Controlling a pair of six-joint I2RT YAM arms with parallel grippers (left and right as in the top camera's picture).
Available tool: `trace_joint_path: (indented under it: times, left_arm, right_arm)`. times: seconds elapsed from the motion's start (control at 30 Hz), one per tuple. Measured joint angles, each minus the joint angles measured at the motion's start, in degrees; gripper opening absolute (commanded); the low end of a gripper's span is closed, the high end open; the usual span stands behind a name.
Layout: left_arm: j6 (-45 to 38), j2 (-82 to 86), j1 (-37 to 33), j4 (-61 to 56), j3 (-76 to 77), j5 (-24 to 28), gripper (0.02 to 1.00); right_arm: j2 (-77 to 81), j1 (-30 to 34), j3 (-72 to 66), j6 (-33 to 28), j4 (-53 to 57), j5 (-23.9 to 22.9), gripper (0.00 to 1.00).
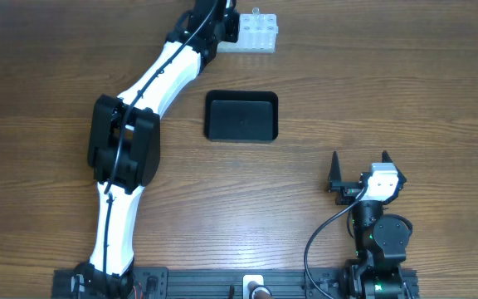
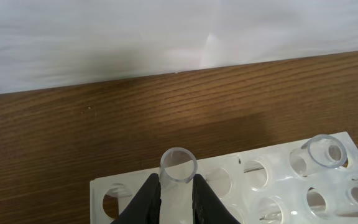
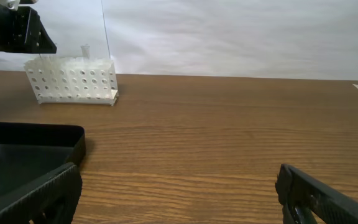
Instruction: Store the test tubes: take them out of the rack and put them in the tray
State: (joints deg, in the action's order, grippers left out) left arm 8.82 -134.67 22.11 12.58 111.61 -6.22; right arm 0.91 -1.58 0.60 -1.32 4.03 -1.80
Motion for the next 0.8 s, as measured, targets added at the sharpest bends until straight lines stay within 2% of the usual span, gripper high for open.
trace_joint_path:
  times: [0.8]
  left_arm:
    - [0.2, 4.04, 0.11, 3.61, 2.29, -0.94, 0.106]
  right_arm:
    - [0.0, 0.0, 0.0, 0.0, 0.0, 0.0, 0.991]
